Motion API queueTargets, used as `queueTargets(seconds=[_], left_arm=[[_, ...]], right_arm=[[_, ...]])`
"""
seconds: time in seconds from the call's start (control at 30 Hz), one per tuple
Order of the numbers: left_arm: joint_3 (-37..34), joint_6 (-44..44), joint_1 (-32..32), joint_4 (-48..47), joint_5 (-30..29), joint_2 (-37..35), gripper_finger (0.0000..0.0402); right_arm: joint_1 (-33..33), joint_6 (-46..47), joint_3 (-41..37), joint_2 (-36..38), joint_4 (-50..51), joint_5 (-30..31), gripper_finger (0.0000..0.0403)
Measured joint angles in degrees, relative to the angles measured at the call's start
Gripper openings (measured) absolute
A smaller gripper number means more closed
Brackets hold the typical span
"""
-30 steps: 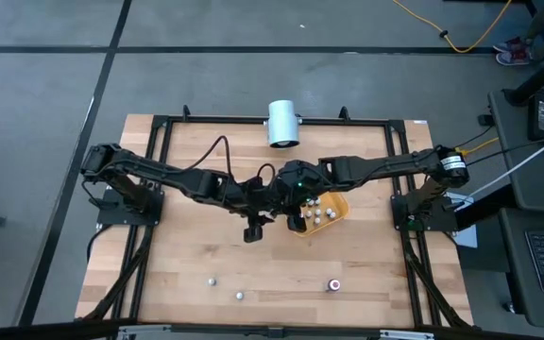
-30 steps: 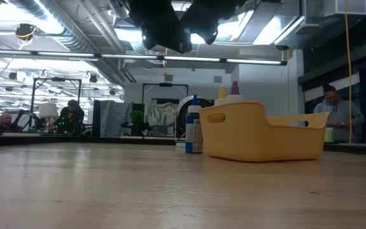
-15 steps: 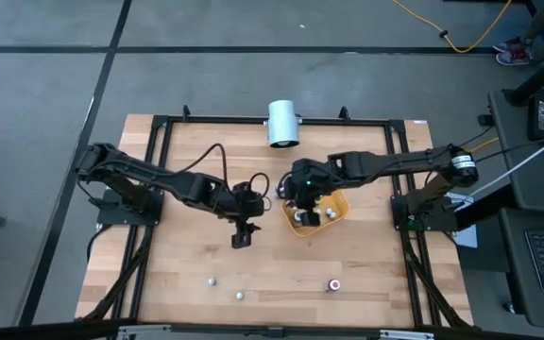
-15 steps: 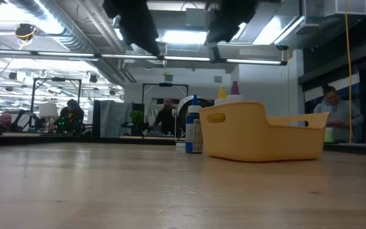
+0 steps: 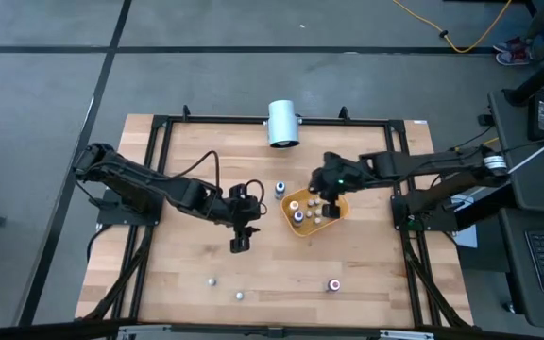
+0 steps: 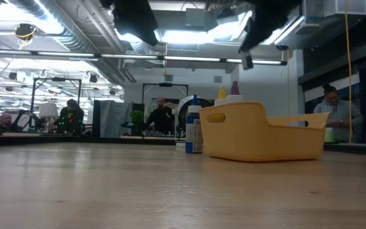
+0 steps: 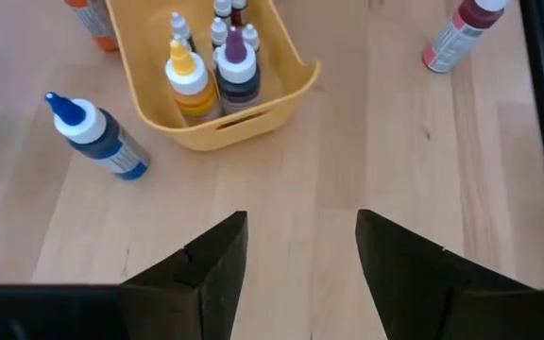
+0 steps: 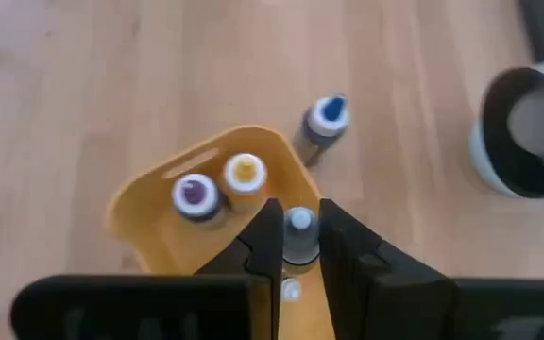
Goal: Pick & Place food coloring
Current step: Put the small blue food coloring bottle into the yellow bin
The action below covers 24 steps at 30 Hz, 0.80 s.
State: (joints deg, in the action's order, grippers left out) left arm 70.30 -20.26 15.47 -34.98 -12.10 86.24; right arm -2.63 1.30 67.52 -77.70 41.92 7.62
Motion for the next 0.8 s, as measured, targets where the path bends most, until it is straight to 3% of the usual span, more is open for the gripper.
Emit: queueTargets(seconds=[0.37,0.8], left_arm=[[-0.02,-1.28,0.93,0.36,-1.76,0.02,0.0194],[-0.04,-2.13,0.93,1.38,-0.90,0.06,0.0194]], right_arm=[[0.28,8.98,-25.61,10.49,-18.41,4.33,0.0057],[0.55,13.47,-36.43,10.95,-28.86,7.39,0.0057]])
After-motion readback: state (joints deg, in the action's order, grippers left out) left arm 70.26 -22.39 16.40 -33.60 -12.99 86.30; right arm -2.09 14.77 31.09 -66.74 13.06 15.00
